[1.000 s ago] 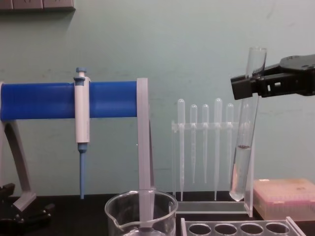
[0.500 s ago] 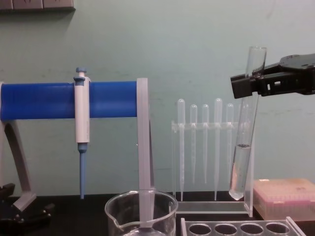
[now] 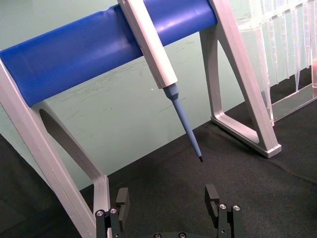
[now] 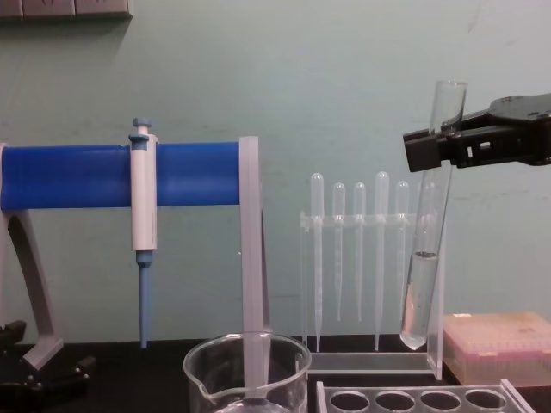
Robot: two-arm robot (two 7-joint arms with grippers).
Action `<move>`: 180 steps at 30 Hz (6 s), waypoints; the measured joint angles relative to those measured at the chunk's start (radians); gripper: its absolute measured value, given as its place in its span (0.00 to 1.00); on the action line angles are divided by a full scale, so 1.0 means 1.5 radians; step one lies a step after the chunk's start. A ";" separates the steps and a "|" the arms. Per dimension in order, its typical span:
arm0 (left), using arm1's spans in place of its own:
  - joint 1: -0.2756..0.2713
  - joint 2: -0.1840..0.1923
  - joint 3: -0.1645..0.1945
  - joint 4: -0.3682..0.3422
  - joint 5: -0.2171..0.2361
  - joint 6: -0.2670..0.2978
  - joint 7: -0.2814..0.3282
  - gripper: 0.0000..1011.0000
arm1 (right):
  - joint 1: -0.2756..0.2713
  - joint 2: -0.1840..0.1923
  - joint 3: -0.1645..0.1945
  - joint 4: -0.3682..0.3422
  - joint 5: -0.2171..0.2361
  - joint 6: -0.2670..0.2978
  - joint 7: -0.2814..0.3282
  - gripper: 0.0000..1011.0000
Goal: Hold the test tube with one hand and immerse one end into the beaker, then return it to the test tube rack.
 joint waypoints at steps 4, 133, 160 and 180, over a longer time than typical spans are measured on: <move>0.000 0.000 0.000 0.000 0.000 0.000 0.000 0.99 | 0.000 0.000 0.000 0.000 0.000 0.000 0.000 0.23; 0.000 0.000 0.000 0.000 0.000 0.000 0.000 0.99 | 0.007 -0.002 -0.004 0.001 0.000 0.000 0.000 0.23; 0.000 0.000 0.000 0.000 0.000 0.000 0.000 0.99 | 0.133 -0.169 -0.123 0.148 -0.020 -0.030 0.037 0.23; 0.000 0.000 0.000 0.000 0.000 0.000 0.000 0.99 | 0.107 -0.204 -0.169 0.206 -0.068 -0.082 0.026 0.23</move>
